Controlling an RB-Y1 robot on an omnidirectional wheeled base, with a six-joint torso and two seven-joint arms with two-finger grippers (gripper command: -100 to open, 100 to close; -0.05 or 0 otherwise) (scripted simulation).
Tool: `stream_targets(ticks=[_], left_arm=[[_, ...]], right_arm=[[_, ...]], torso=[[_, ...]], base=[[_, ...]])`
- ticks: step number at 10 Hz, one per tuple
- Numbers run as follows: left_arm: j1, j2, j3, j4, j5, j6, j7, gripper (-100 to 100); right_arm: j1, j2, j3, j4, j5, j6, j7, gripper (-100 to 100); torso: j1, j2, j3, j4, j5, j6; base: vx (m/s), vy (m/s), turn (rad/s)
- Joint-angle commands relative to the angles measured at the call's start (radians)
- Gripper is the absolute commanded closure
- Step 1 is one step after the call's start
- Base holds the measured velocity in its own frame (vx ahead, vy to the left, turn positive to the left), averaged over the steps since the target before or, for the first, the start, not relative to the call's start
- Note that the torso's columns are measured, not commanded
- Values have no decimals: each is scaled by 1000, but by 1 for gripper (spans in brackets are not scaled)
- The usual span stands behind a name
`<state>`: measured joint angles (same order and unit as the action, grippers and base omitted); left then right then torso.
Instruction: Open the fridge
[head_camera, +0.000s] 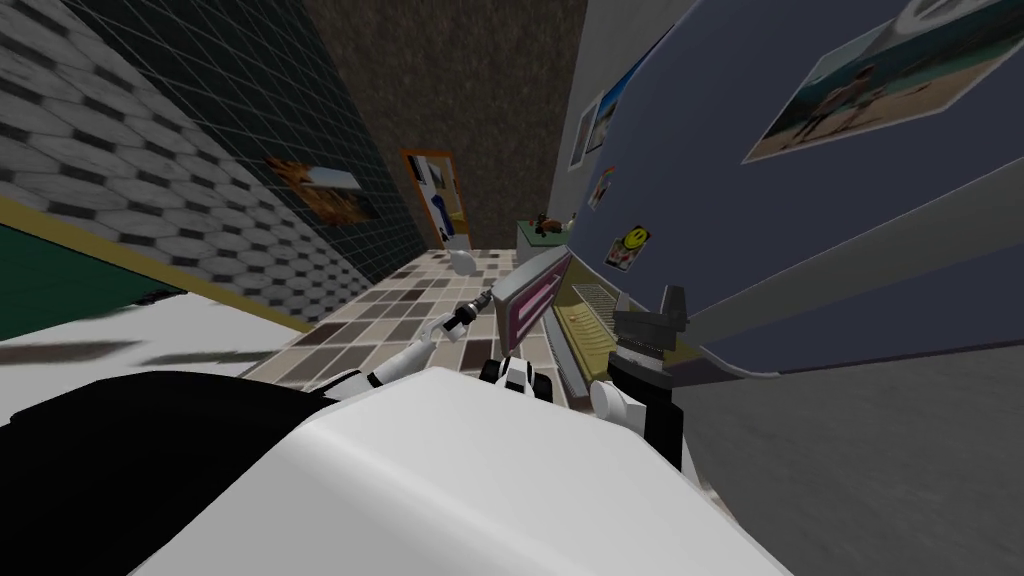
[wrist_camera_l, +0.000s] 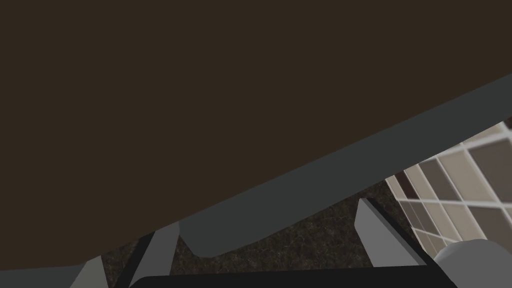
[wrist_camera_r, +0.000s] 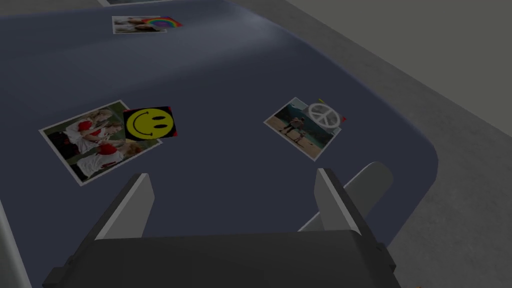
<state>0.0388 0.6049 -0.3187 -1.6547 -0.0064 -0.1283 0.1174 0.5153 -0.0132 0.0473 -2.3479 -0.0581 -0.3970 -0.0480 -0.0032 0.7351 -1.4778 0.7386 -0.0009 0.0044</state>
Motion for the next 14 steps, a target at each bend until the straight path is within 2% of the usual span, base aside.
stream_targets(ticks=[1,2,3,4,5,6,7,8,9,10,11,12,13,14], left_arm=[[-65,10,-48,59,-4,-19,28,-100],[-90,10,-48,59,-4,-19,28,-100],[-117,23,-88,102,-6,-32,53,-100],[-148,23,-88,106,-6,-32,53,-100],[-179,35,-128,153,-9,-46,78,-100],[-212,35,-128,153,-9,-46,78,-100],[-241,48,-169,200,-12,-60,103,-100],[-271,48,-169,200,-12,-60,103,-100],[-246,47,-164,197,-12,-54,98,-100],[-212,35,-128,153,-9,-46,78,100],[-175,23,-91,118,-6,-32,53,100],[-151,23,-88,106,-6,-32,53,100],[-113,10,-48,68,-4,-19,28,100],[-90,10,-48,59,-4,-19,28,100]], right_arm=[[0,0,0,0,0,0,0,0],[0,0,0,0,0,0,0,0],[0,0,0,0,0,0,0,0],[0,0,0,0,0,0,0,0],[0,0,0,0,0,0,0,0],[0,0,0,0,0,0,0,0],[0,0,0,0,0,0,0,0],[0,0,0,0,0,0,0,0],[0,0,0,0,0,0,0,0],[0,0,0,0,0,0,0,0],[0,0,0,0,0,0,0,0],[0,0,0,0,0,0,0,0],[0,0,0,0,0,0,0,0],[0,0,0,0,0,0,0,0]], torso=[[-2,-1,-1,1,-1,3],[-2,-1,-1,-1,-1,-1],[-2,-1,-1,1,-1,1],[-1,-1,-1,-1,0,-1],[-2,-1,-1,0,0,2],[-2,-1,-1,-1,0,0],[-3,-1,-1,1,-1,2],[-2,0,0,0,-1,-1],[-2,1,0,2,-1,0],[-1,2,1,1,0,0],[-1,-3,-1,-3,1,4],[-3,-8,-5,-4,0,6],[-5,-9,-5,-4,-1,4],[-5,-8,-5,-2,-1,5]], base=[[-2,-15,226],[3,-25,136],[12,-24,254],[1,-29,149],[-2,-31,205],[-10,-28,148],[-1,-23,219],[6,-26,141],[-1,-3,31],[1,26,-285],[-12,50,-337],[-9,40,-205],[4,35,-226],[7,25,-143]])
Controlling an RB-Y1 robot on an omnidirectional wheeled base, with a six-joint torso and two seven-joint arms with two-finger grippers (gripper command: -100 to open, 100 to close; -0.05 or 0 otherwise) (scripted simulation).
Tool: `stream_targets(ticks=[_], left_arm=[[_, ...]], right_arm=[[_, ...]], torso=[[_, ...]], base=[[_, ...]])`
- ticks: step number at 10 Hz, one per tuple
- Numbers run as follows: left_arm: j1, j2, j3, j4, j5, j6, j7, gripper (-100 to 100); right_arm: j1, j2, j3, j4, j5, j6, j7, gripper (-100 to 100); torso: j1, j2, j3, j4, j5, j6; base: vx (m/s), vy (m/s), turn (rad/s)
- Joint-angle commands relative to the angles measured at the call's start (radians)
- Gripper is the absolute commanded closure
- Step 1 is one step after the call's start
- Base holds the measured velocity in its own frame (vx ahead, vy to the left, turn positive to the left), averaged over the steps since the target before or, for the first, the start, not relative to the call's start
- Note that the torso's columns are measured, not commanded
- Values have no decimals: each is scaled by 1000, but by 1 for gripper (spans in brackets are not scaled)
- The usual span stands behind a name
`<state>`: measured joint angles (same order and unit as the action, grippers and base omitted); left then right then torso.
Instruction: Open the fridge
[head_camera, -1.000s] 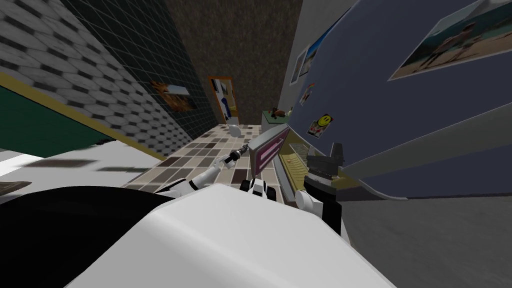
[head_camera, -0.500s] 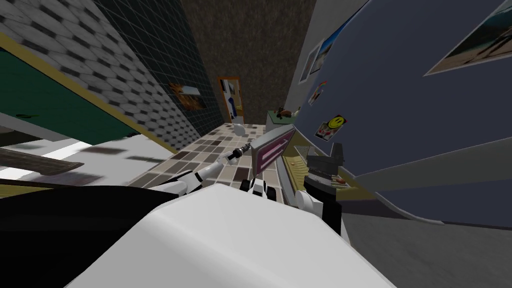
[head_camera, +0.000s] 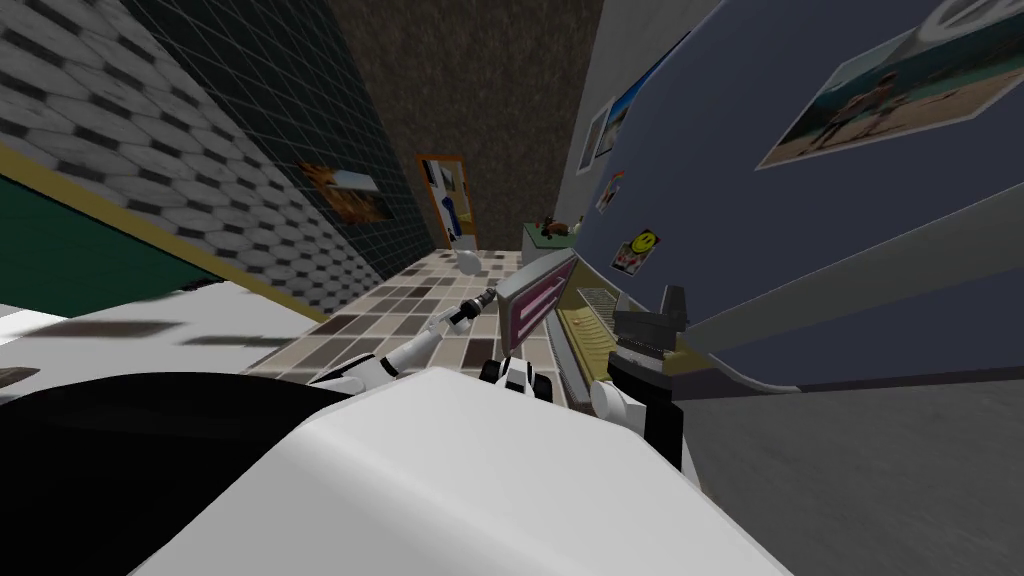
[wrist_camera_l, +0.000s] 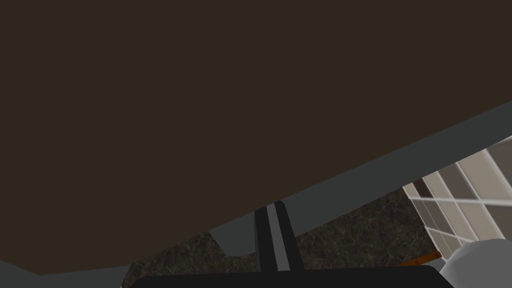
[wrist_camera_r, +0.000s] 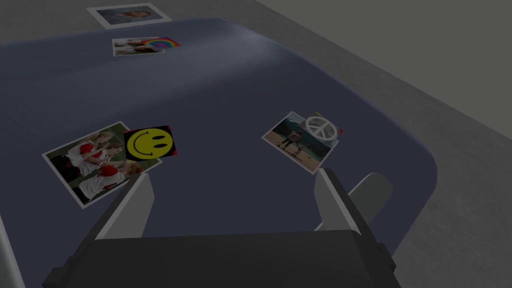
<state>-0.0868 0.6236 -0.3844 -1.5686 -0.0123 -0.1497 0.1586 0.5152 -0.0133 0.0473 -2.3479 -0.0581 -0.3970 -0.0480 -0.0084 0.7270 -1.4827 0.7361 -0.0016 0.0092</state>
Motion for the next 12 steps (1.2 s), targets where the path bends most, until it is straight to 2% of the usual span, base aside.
stream_targets(ticks=[1,2,3,4,5,6,7,8,9,10,11,12], left_arm=[[77,-22,58,-71,5,17,-38,100],[97,-22,58,-75,5,17,-38,100],[133,-34,99,-112,7,30,-64,100],[158,-34,99,-122,7,30,-64,100],[196,-47,139,-164,10,44,-89,100],[219,-47,139,-169,10,44,-89,100],[252,-60,179,-203,12,58,-114,100],[279,-60,179,-216,12,58,-114,100],[310,-72,220,-252,15,72,-139,100],[340,-72,220,-263,15,72,-139,100],[377,-85,260,-305,17,86,-164,100],[401,-85,260,-311,17,86,-164,100]], right_arm=[[0,0,0,0,0,0,0,0],[0,0,0,0,0,0,0,0],[0,0,0,0,0,0,0,0],[0,0,0,0,0,0,0,0],[0,0,0,0,0,0,0,0],[0,0,0,0,0,0,0,0],[0,0,0,0,0,0,0,0],[0,0,0,0,0,0,0,0],[0,0,0,0,0,0,0,0],[0,0,0,0,0,0,0,0],[0,0,0,0,0,0,0,0],[0,0,0,0,0,0,0,0]], torso=[[0,1,1,-1,0,-1],[1,1,1,0,1,1],[1,2,1,-1,1,-1],[1,1,1,0,1,2],[2,1,1,0,1,-2],[2,1,1,0,1,1],[3,1,1,-1,1,-2],[4,3,2,1,1,-2],[5,4,3,0,1,-4],[5,5,3,1,1,-2],[5,6,4,1,1,-6],[5,6,4,2,1,-3]], base=[[-1,24,-199],[2,23,-142],[-4,26,-280],[-2,25,-138],[-1,24,-258],[-1,27,-125],[0,24,-170],[3,23,-157],[-2,25,-289],[-2,23,-143],[-5,21,-265],[-4,23,-128]])
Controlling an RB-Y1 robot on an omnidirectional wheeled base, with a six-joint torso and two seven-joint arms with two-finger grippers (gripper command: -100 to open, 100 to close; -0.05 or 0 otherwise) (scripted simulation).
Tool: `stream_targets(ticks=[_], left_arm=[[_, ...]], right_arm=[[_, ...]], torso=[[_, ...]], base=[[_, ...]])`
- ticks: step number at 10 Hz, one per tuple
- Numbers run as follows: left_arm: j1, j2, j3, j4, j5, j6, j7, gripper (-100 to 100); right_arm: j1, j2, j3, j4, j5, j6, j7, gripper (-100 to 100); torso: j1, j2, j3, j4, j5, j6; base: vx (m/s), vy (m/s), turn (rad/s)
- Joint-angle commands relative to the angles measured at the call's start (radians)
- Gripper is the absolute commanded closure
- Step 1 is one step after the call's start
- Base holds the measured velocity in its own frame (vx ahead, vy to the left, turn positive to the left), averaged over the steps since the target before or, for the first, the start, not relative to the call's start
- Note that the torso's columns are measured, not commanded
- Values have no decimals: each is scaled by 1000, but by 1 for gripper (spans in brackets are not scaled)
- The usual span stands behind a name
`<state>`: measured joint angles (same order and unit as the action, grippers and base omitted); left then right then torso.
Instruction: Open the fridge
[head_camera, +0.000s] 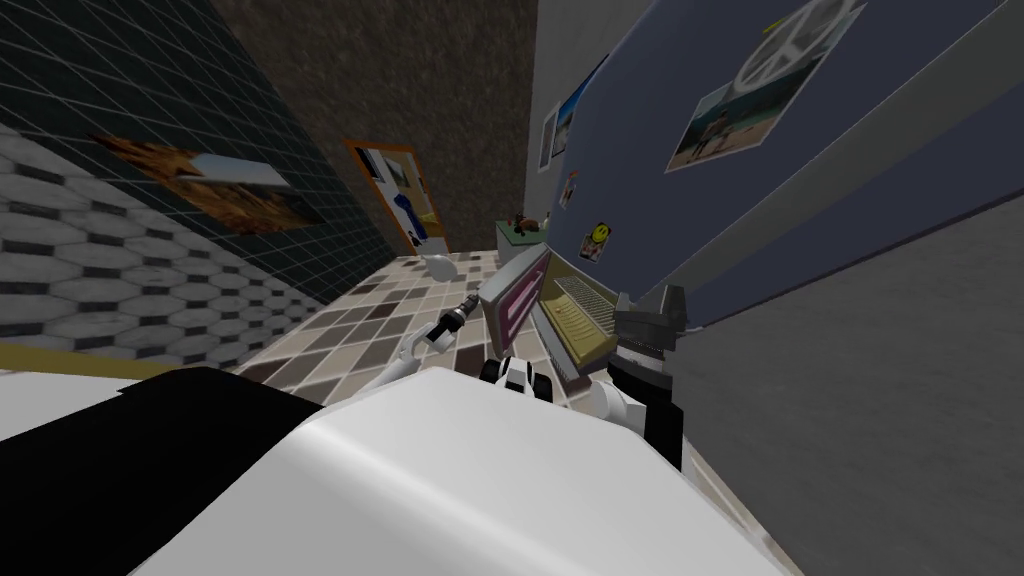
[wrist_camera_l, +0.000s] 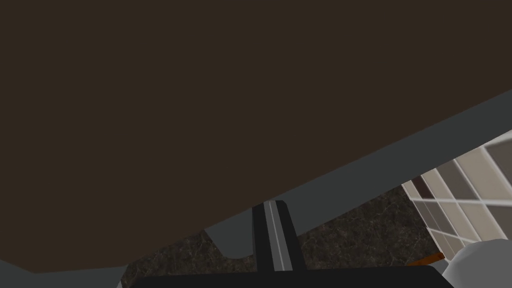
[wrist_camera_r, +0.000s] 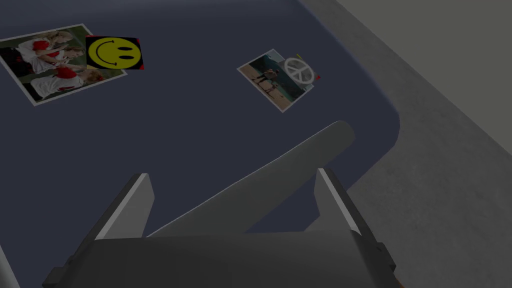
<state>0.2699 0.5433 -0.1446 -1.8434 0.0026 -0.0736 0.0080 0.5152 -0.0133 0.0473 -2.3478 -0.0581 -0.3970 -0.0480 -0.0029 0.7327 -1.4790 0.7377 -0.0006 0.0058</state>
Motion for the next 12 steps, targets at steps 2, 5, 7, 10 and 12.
stream_targets(ticks=[2,5,7,10,12], left_arm=[[103,-17,61,-83,5,23,-38,100],[94,-5,30,-109,-1,7,-42,-100],[84,-30,42,-62,2,20,-39,-100],[91,-8,32,-72,4,21,-35,100],[93,4,19,-77,7,14,-31,100]], right_arm=[[0,0,0,0,0,0,0,0],[0,0,0,0,0,0,0,0],[0,0,0,0,0,0,0,0],[0,0,0,0,0,0,0,0],[0,0,-1,0,0,0,0,0]], torso=[[1,2,1,0,0,-2],[4,5,3,1,0,-2],[-15,13,7,6,-6,0],[-3,9,5,2,-1,-5],[16,2,1,0,4,-6]], base=[[-5,24,-178],[11,100,-58],[28,87,24],[15,69,-22],[68,288,-111]])
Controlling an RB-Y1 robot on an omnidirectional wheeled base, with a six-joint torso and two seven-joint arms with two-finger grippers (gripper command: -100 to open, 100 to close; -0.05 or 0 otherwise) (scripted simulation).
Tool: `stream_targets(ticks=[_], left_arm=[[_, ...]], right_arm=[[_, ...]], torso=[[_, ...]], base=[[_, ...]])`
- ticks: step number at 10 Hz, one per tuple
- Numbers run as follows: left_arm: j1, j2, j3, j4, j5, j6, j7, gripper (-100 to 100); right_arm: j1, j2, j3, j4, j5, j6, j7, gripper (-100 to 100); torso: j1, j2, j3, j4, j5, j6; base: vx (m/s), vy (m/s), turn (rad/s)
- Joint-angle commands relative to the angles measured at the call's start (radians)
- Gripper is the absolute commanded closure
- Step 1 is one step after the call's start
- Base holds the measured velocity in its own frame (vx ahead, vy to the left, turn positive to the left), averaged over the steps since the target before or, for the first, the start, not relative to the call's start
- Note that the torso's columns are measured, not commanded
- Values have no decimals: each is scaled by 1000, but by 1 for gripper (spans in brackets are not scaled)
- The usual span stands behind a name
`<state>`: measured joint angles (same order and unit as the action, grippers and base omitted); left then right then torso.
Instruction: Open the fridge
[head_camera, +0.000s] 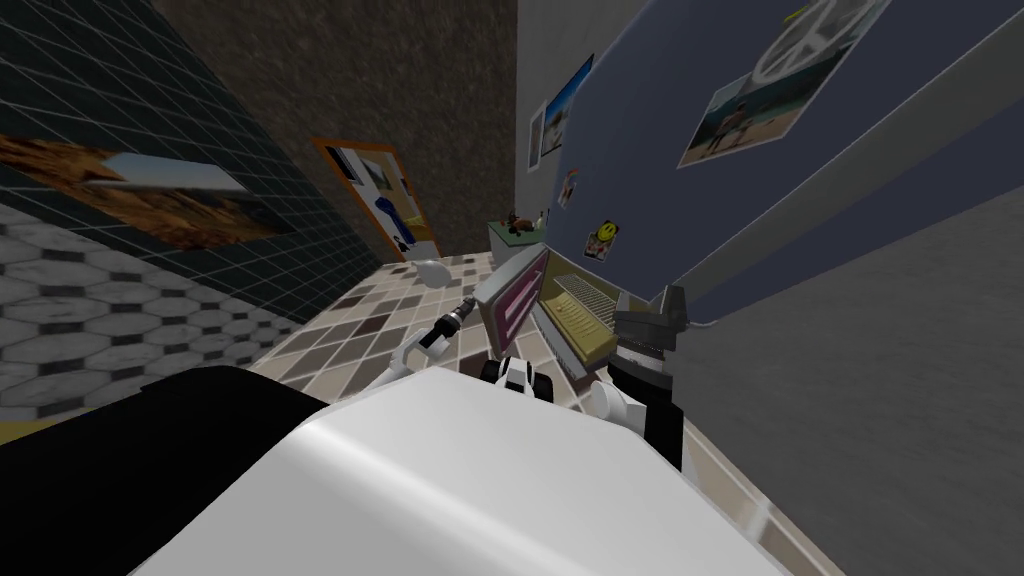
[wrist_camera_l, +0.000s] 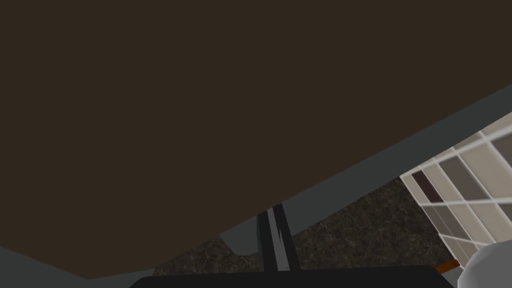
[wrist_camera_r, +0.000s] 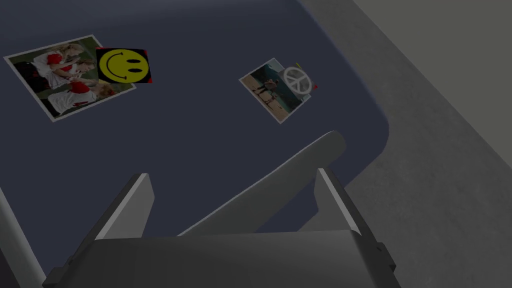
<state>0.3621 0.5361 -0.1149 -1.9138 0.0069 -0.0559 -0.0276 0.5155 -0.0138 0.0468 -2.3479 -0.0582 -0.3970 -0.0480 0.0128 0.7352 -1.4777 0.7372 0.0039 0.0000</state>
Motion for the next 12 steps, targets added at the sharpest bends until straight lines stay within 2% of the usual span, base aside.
stream_targets(ticks=[1,3,6,7,8,12], left_arm=[[1,18,-18,-8,5,-7,6,100],[3,30,-31,-13,8,-15,10,100],[5,48,-51,-19,13,-26,16,100],[5,45,-43,-19,12,-22,15,100],[21,68,-37,-68,22,1,25,-100],[46,99,-27,-140,37,37,37,-100]], right_arm=[[0,0,0,0,0,0,0,0],[0,0,0,0,0,0,0,0],[0,0,0,0,0,0,0,0],[0,0,0,0,0,0,0,0],[0,0,0,0,0,0,0,0],[0,1,0,0,0,0,0,0]], torso=[[-5,-1,-1,0,-1,0],[-16,2,1,1,-5,0],[-15,3,2,1,-4,0],[-15,4,3,1,-4,1],[-21,6,4,1,-5,0],[-29,15,8,9,-11,7]], base=[[82,270,-64],[70,255,-106],[82,235,-68],[37,107,-21],[30,29,83],[17,0,55]])
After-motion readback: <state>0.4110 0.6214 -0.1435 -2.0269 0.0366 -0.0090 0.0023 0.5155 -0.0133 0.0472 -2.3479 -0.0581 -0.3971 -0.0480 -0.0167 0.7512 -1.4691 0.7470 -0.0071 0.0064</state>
